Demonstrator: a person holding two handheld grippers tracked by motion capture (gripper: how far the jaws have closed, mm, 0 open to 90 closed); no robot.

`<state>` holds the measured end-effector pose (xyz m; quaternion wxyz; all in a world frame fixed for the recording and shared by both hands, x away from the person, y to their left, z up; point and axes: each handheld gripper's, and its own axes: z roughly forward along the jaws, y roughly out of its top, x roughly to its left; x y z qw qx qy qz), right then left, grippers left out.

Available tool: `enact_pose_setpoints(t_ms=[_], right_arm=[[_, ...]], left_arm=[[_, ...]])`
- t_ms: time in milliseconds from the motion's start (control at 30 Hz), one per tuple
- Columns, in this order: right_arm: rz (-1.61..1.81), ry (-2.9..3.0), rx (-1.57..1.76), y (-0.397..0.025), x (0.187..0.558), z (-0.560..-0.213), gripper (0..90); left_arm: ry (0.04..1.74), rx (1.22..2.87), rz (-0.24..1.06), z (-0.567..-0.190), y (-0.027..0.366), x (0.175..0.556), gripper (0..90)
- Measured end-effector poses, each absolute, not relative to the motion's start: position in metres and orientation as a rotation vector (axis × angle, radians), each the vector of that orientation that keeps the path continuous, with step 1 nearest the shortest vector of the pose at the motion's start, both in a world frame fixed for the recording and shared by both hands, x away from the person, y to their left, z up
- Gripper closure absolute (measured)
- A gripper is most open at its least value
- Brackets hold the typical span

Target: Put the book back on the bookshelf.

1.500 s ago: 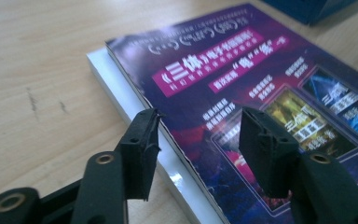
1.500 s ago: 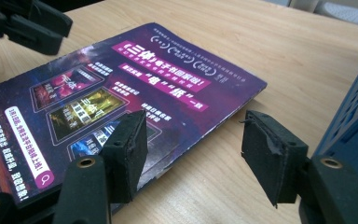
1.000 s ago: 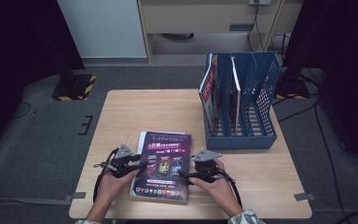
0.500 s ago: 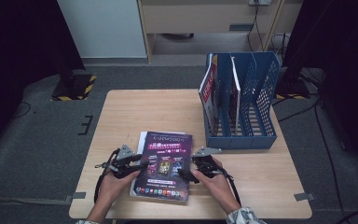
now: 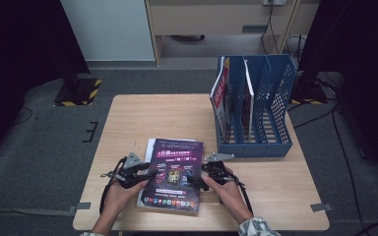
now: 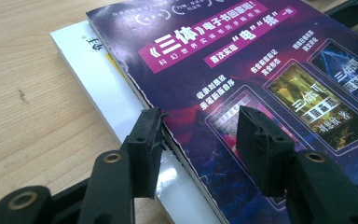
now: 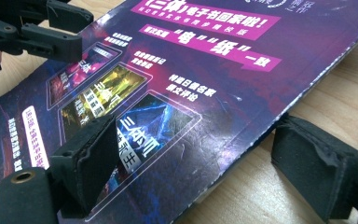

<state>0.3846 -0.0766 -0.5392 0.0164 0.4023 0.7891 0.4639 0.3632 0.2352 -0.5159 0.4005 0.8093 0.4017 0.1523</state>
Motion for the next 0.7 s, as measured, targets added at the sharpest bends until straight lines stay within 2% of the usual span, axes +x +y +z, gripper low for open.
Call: enact_pose_setpoints(t_ms=[200, 300, 433, 533, 700], right_arm=[[1.477, 2.446, 1.27, -0.076, 0.389, -0.54, 15.6], [1.503, 2.431, 1.302, -0.075, 0.393, -0.54, 21.1], [1.489, 2.416, 1.277, -0.075, 0.391, -0.536, 22.8], [1.549, 2.372, 1.268, -0.078, 0.389, -0.529, 27.3], [1.577, 2.354, 1.242, -0.076, 0.386, -0.521, 27.4]], left_arm=[[1.013, 2.045, 0.384, -0.516, 0.235, 0.363, 50.2], [1.014, 2.044, 0.381, -0.516, 0.235, 0.363, 50.1], [1.014, 2.046, 0.378, -0.516, 0.235, 0.364, 50.0], [1.013, 2.047, 0.37, -0.516, 0.235, 0.365, 49.7], [1.014, 2.031, 0.371, -0.518, 0.236, 0.364, 49.6]])
